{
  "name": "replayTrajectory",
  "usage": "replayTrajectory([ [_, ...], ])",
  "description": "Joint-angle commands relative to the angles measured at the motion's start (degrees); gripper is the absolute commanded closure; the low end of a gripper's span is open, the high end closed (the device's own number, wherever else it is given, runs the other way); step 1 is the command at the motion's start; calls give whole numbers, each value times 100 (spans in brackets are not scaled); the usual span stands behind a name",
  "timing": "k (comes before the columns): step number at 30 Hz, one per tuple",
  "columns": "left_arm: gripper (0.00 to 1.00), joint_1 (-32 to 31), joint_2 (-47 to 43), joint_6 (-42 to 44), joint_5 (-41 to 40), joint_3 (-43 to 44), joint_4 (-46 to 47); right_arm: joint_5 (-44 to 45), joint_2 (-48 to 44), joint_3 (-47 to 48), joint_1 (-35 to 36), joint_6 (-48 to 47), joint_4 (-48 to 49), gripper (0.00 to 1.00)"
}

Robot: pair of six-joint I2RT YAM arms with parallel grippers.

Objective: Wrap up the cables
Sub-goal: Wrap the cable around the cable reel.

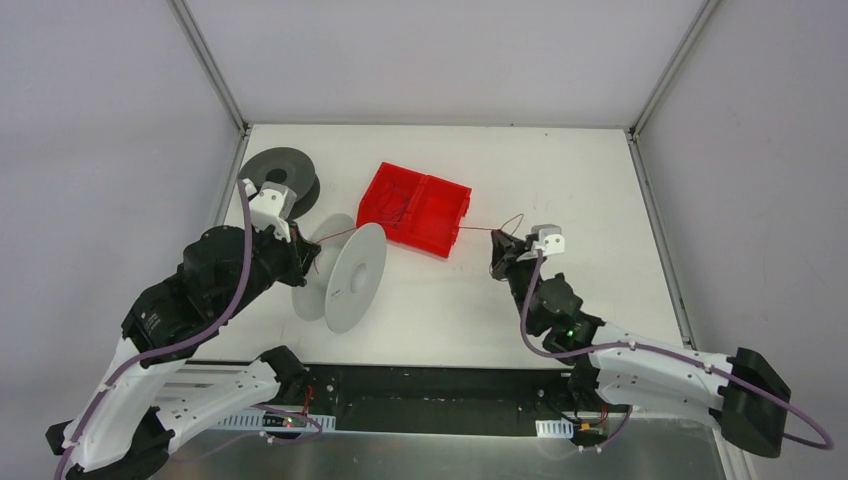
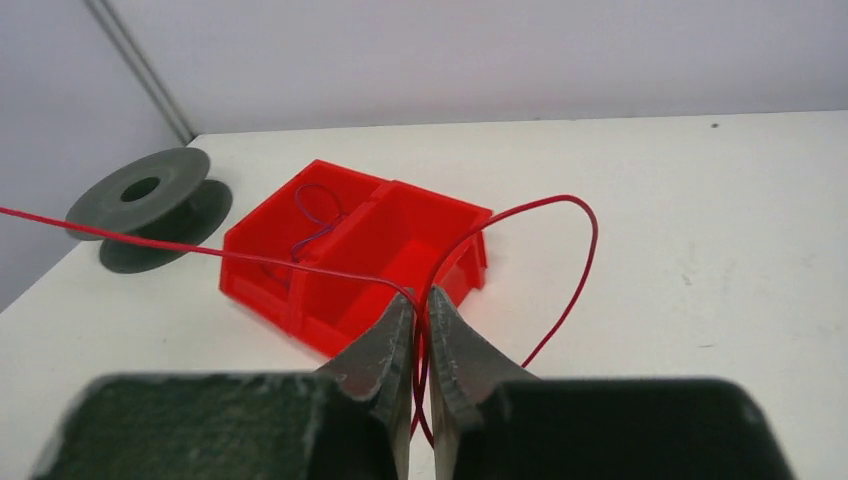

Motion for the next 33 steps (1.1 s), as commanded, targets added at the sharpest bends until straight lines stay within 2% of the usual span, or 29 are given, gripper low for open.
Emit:
replayTrajectory([
  [1,100,53,-65,99,-281,158,379,1273,-510,322,-134,-4,-1837,88],
  [3,100,48,-69,52,-85,117,415,1593,-597,485,-240,127,-2338,85],
  [5,100,49,-52,-9,249,66,502,1608,-651,660,-288,393,-2962,73],
  [8,100,48,19,-102,663,-19,583,1172,-693,1090,-293,1023,-4248,60],
  [10,100,48,80,-117,748,-81,595,874,-687,1422,-296,1416,-4981,56],
  [15,100,50,199,-118,827,-200,588,983,-655,2260,-297,2213,-6265,54],
  [21,100,48,284,-67,622,-247,539,1044,-626,2855,-293,2628,-7132,49],
  [23,100,50,386,-56,632,-205,471,669,-651,3002,-302,2809,-7335,46],
  [26,100,51,492,-69,676,-209,433,-359,-594,3291,-321,2848,-7740,47],
  [29,100,48,503,-77,769,-278,431,-981,-451,3505,-320,3173,-8293,47],
  [33,100,49,477,-113,836,-414,435,-1619,-544,3377,-331,2948,-8061,44],
])
